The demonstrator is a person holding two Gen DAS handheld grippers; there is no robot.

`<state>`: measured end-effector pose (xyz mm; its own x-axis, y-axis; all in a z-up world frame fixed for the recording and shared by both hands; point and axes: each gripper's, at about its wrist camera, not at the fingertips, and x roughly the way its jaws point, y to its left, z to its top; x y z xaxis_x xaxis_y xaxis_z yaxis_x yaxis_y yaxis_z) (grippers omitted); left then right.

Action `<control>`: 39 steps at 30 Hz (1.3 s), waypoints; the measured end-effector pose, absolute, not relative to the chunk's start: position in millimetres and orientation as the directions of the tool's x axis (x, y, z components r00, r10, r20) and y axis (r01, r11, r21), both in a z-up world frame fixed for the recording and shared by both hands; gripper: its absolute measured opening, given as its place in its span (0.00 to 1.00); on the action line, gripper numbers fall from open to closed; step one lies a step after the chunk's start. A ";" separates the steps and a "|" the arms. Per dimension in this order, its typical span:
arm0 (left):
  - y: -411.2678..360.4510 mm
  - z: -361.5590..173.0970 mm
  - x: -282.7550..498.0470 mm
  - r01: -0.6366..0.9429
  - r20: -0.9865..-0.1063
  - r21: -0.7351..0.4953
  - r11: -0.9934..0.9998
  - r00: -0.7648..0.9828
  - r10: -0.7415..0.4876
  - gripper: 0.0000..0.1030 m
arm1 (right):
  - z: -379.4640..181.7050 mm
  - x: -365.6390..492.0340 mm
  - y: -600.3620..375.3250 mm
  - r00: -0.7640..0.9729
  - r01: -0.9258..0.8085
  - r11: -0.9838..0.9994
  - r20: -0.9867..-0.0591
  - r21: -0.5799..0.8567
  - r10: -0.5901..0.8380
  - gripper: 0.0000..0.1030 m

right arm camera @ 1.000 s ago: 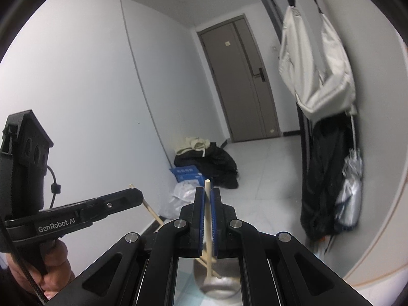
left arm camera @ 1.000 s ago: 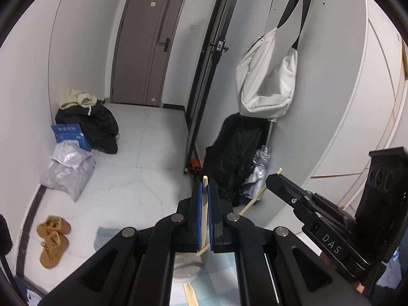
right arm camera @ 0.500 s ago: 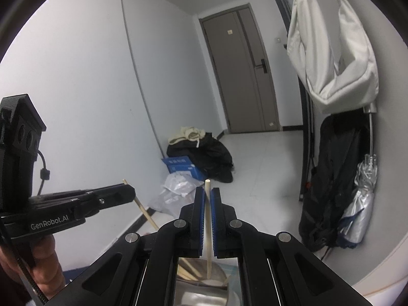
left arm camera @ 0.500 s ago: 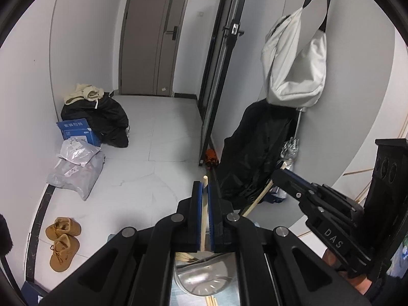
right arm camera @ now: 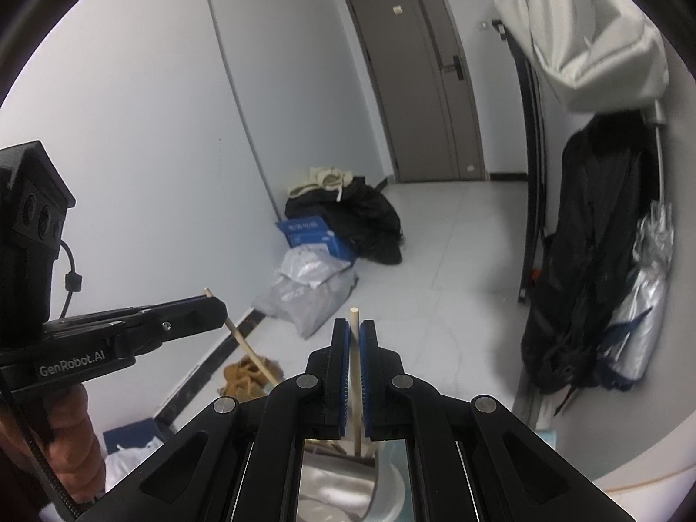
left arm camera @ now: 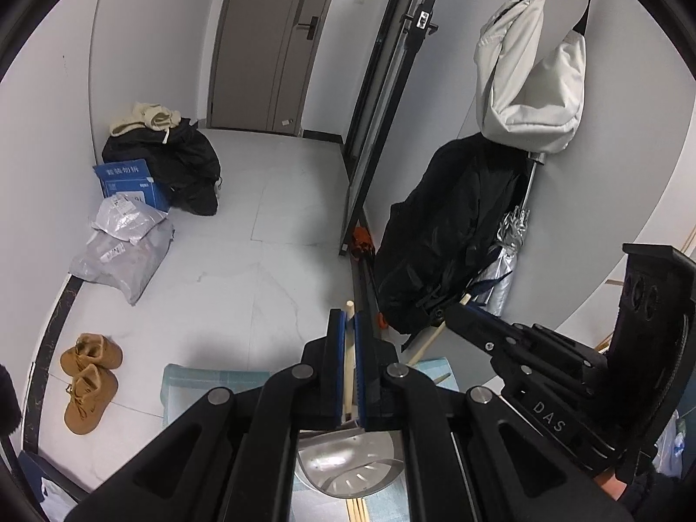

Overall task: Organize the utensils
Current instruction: 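Open both grippers to drop the chopsticks into the holder cup, then move both open grippers back down to the chopsticks on the cloth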

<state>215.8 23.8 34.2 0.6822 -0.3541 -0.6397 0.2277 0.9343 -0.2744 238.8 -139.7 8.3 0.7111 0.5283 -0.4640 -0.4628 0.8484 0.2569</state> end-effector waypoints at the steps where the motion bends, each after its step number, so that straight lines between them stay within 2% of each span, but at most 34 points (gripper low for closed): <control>1: 23.6 31.6 216.3 0.231 -0.642 -0.277 0.933 0.678 -0.358 0.00 | 4.6 240.6 -139.5 0.704 -0.462 0.846 -0.470 0.265 0.532 0.04; 12: 28.1 2.6 217.6 0.202 -0.679 -0.309 0.929 0.637 -0.365 0.00 | -19.5 239.3 -133.5 0.647 -0.471 0.828 -0.519 0.304 0.558 0.07; 15: 29.9 -2.5 218.6 0.212 -0.699 -0.367 0.906 0.580 -0.419 0.01 | -21.4 235.7 -133.3 0.644 -0.473 0.828 -0.522 0.302 0.559 0.08; 22: 29.2 0.5 205.8 0.195 -0.707 -0.353 0.915 0.585 -0.397 0.02 | -21.6 227.1 -138.9 0.638 -0.458 0.833 -0.537 0.312 0.552 0.08; 24: 32.0 4.0 199.5 0.179 -0.707 -0.347 0.921 0.595 -0.382 0.08 | -19.0 220.8 -142.0 0.639 -0.453 0.832 -0.533 0.321 0.554 0.09; 28: 37.1 9.6 188.0 0.161 -0.693 -0.334 0.929 0.626 -0.358 0.24 | -15.8 203.6 -150.4 0.660 -0.427 0.840 -0.520 0.334 0.542 0.23; 30: 38.8 14.0 178.7 0.153 -0.677 -0.320 0.935 0.653 -0.339 0.34 | -14.4 194.3 -156.2 0.672 -0.414 0.842 -0.508 0.347 0.539 0.26; 35: 36.4 22.9 152.7 0.142 -0.642 -0.272 0.952 0.710 -0.289 0.45 | -9.8 170.0 -171.9 0.702 -0.384 0.840 -0.470 0.384 0.535 0.36; 38: 36.0 25.3 136.2 0.138 -0.629 -0.256 0.957 0.727 -0.273 0.59 | -7.1 152.3 -177.9 0.719 -0.371 0.844 -0.456 0.387 0.525 0.41; 39: 34.7 25.6 131.0 0.138 -0.628 -0.250 0.958 0.731 -0.269 0.61 | -5.1 146.7 -179.5 0.723 -0.370 0.846 -0.453 0.385 0.522 0.43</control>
